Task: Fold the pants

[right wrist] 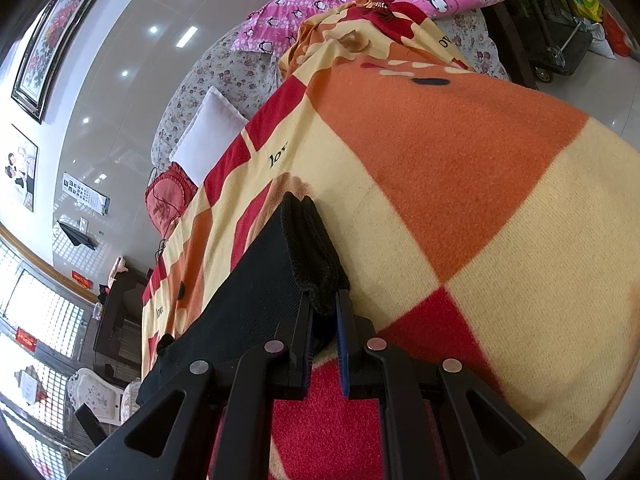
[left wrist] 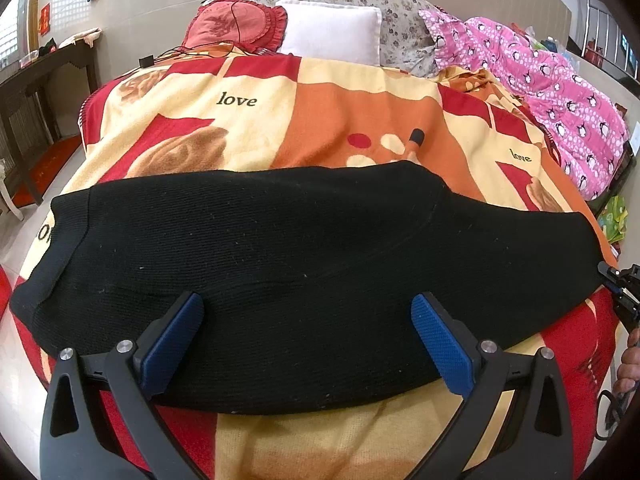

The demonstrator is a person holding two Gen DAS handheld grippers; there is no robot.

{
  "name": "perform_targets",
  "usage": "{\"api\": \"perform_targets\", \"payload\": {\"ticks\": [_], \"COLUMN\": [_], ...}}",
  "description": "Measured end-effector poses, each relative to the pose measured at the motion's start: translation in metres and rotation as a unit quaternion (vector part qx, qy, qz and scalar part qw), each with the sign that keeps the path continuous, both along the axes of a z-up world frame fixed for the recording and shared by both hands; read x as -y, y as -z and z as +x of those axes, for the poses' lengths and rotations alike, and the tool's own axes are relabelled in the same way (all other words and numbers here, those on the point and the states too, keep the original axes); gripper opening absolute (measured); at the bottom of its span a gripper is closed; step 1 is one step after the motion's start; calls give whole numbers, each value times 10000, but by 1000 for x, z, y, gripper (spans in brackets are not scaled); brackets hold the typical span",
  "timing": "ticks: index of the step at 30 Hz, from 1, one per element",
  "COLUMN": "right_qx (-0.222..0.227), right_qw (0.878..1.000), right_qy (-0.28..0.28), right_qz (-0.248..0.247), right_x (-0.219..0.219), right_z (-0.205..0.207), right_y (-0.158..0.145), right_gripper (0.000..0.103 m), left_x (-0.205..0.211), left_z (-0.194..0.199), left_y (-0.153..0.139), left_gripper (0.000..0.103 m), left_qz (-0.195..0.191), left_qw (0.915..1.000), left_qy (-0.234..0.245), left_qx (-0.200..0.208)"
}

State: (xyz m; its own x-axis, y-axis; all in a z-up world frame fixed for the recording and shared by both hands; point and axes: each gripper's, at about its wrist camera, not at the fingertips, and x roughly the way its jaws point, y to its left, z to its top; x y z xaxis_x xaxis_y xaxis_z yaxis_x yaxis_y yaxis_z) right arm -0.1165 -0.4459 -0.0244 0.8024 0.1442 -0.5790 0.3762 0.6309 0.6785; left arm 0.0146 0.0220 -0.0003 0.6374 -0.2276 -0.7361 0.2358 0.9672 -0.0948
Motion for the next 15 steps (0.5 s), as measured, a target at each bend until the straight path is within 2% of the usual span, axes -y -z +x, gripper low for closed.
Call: {"api": "perform_targets", "payload": {"ticks": [15], "right_qx": [0], "right_qw": [10000], "right_qy": [-3], "right_qz": [-9], "right_x": [0], "right_z": [0], "right_y": [0], "right_gripper": [7], "left_x": [-1], "left_z": [0], "left_y": [0], "left_gripper": [103], "left_qz": [-45], "left_qw": [10000], "left_qy": [5], "left_qx": [9]}}
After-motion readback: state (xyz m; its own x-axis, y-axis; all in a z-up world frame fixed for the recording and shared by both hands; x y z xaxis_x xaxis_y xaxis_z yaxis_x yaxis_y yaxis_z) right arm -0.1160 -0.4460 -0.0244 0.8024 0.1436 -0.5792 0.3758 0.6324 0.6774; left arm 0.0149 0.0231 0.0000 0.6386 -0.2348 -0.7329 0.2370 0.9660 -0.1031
